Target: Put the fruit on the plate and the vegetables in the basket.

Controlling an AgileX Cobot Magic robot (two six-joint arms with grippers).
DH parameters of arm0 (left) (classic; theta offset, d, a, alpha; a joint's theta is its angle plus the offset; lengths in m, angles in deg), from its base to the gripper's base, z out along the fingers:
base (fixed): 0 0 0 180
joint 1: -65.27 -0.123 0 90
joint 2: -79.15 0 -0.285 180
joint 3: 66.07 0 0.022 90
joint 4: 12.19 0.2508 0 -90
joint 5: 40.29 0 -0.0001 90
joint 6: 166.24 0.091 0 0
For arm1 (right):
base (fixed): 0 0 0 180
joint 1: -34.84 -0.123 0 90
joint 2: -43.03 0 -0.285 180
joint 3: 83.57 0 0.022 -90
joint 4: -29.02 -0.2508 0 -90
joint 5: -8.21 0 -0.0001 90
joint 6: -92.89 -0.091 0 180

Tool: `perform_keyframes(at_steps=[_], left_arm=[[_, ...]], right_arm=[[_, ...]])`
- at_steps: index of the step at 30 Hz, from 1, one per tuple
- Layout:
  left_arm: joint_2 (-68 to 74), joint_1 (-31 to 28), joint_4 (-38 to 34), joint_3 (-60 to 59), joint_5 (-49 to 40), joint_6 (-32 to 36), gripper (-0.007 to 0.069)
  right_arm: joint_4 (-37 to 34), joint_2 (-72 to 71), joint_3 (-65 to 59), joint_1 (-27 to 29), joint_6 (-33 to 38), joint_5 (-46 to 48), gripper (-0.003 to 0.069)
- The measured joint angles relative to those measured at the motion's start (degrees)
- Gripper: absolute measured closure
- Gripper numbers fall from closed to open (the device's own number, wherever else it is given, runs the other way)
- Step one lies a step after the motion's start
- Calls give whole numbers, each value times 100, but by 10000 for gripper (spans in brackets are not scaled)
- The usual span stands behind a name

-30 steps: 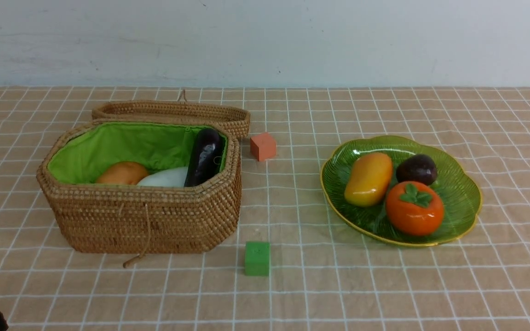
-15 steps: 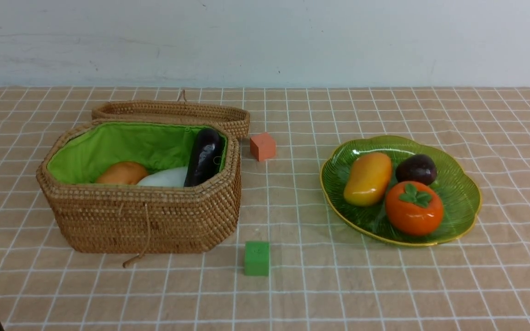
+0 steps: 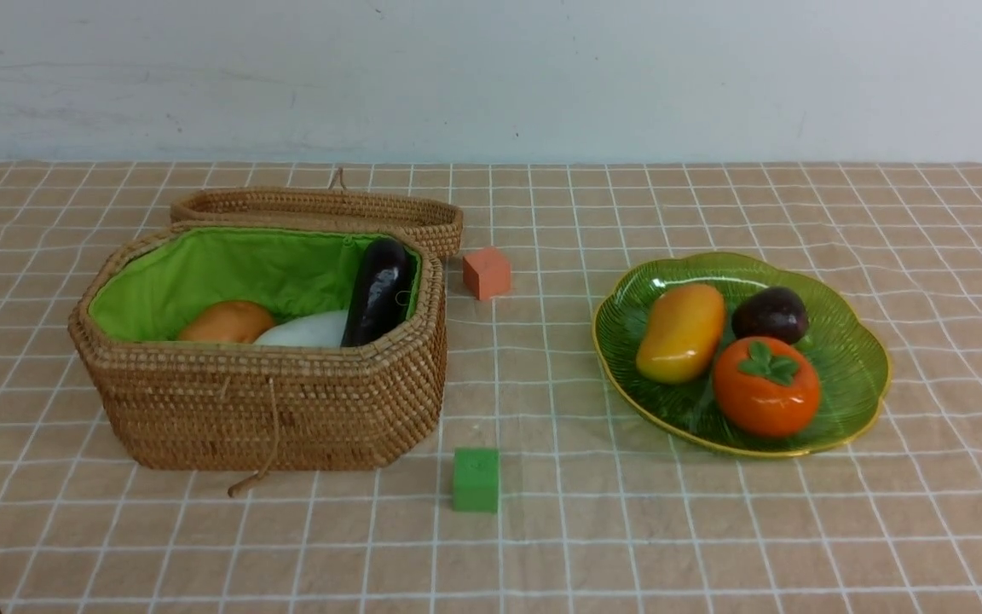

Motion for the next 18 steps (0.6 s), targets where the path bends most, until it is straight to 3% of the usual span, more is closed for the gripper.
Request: perform_keyframes(at_steps=[18], left_arm=[[0, 0, 2, 0, -7, 0, 512]], right_arm=[[-25, 0, -12, 0, -17, 117, 673]])
